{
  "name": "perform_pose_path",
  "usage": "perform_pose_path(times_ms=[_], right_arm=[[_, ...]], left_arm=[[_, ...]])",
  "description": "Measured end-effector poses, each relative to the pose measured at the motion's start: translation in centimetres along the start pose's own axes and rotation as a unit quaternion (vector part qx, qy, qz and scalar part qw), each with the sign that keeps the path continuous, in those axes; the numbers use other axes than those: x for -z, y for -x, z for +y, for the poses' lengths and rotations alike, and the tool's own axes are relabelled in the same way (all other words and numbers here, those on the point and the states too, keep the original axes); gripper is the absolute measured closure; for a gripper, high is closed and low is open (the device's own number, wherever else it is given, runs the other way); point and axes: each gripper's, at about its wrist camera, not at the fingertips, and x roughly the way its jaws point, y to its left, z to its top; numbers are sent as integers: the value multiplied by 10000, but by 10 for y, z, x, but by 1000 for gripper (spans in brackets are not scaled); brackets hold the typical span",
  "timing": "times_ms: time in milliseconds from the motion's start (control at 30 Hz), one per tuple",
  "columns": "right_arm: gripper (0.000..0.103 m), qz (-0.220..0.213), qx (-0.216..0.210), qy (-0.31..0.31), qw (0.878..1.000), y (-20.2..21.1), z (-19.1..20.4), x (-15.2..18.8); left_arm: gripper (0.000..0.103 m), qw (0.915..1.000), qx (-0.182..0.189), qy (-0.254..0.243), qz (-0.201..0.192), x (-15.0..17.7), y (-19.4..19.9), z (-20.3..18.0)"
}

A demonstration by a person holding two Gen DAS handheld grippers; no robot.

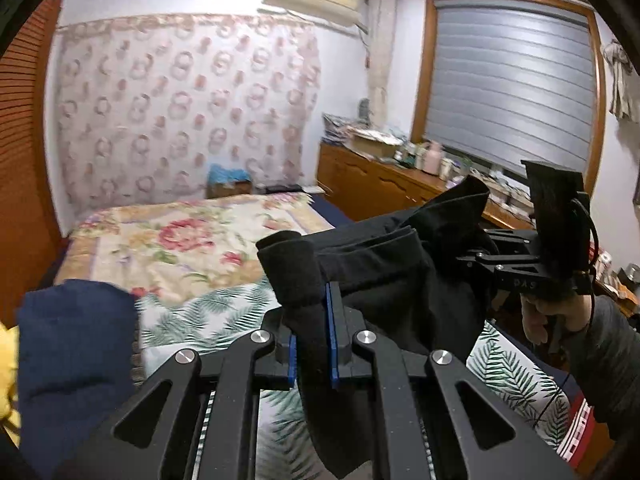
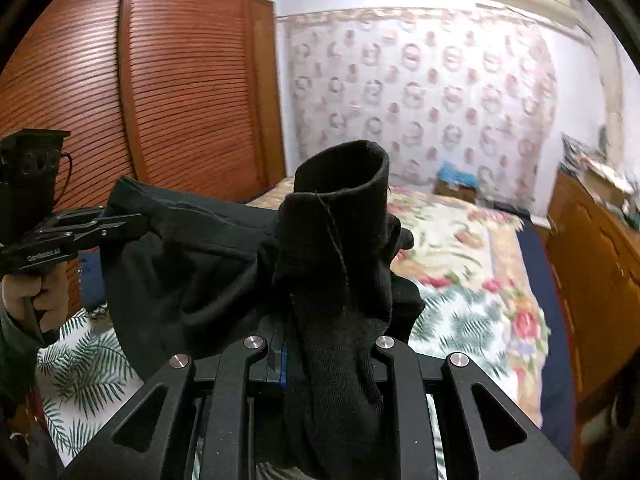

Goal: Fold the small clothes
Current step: 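Lift the folded shirt with both grippers and carry it toward the navy blanket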

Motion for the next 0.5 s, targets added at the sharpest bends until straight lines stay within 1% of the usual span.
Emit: perform_pose_path(times_ms=[133, 300, 400, 500], right_arm=[[82, 16, -196, 456, 9988, -17, 17, -27], [82, 7, -473, 1014, 9937, -50, 47, -66], [82, 9, -688, 1336, 9886, -73, 63, -88], [82, 60, -928, 1632, 9822, -105, 79, -108]], left_arm=[[91, 9989, -357, 140, -265, 8, 31, 31], [91, 9942, -846, 395, -532, 18, 64, 75], [91, 9888, -1236, 540, -643, 29, 80, 97], [91, 9800, -1642, 782, -807, 46, 100, 116]])
